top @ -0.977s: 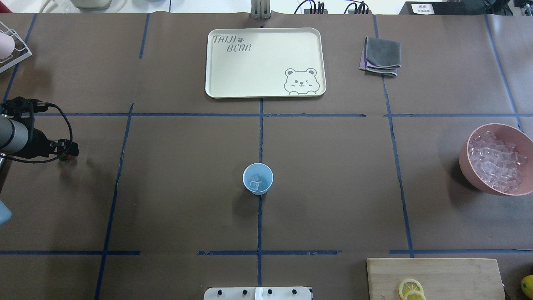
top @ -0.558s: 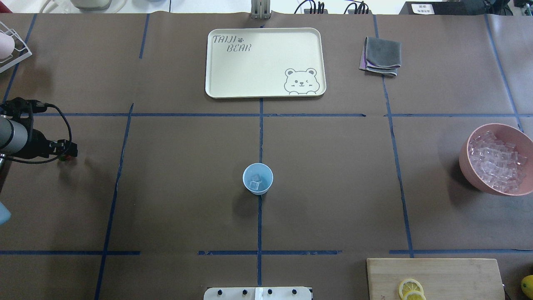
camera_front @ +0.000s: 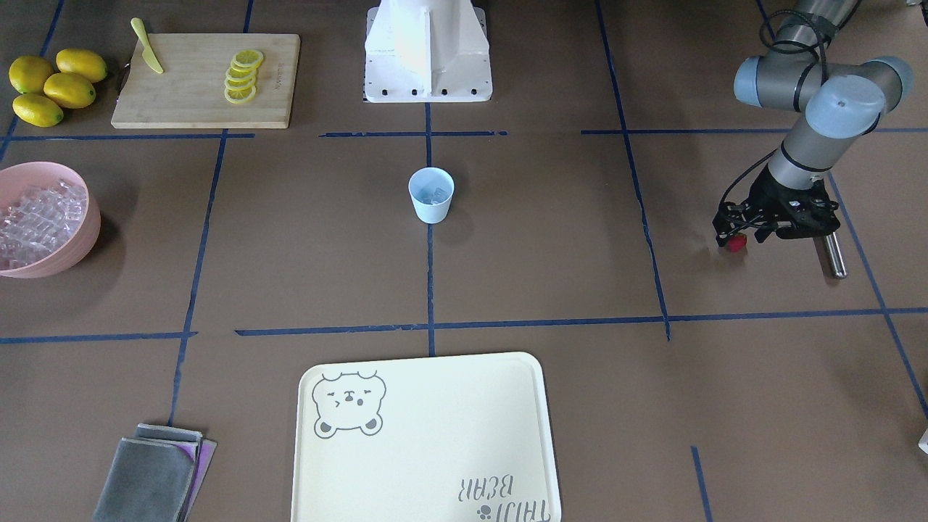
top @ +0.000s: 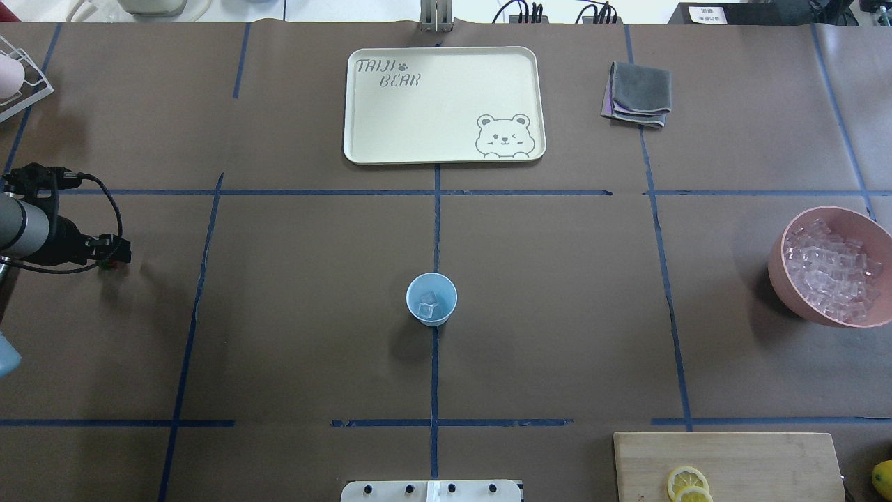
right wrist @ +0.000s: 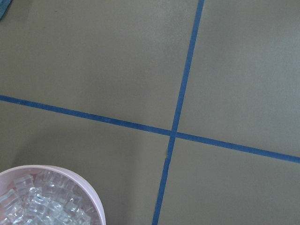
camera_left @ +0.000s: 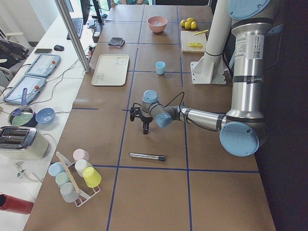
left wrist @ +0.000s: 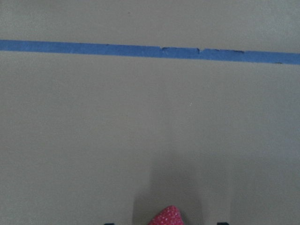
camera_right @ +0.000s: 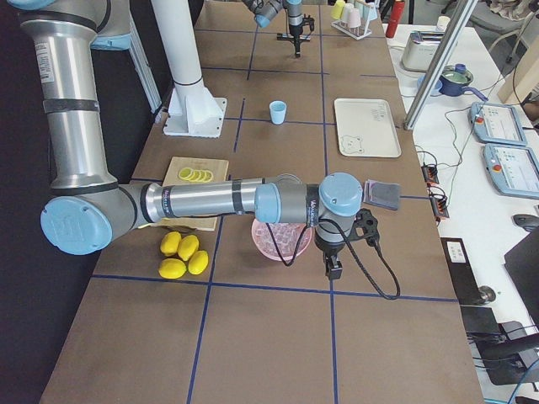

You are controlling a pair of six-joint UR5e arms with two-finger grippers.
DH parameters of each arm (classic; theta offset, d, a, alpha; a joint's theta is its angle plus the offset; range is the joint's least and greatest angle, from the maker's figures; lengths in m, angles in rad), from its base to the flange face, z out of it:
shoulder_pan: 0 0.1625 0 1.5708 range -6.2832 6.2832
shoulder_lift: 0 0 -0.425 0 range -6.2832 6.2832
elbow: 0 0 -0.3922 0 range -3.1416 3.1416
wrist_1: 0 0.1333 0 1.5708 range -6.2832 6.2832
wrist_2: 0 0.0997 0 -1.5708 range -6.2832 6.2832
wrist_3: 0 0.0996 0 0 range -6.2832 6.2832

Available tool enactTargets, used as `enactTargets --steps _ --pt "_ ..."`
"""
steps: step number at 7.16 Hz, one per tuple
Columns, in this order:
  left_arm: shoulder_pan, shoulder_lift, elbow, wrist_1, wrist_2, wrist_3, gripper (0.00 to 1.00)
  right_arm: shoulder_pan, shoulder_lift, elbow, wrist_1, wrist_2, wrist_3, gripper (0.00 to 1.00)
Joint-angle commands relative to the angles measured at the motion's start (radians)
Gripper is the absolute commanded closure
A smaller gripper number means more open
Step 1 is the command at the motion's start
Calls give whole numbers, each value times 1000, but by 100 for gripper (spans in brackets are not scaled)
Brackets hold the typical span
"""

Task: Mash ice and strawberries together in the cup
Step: 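Lower the left gripper onto the red strawberry and grasp it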

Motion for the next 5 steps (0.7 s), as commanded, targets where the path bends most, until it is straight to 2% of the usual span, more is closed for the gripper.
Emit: enactTargets --steps 1,2,5 --pt "-1 -4 1 -1 -1 0 44 0 0 -1 -1 -1 1 1" --pt "-1 -1 3 -1 2 5 57 0 0 0 -1 -1 1 1" --pt "-8 13 -12 -2 1 8 81 0 -1 12 0 1 33 1"
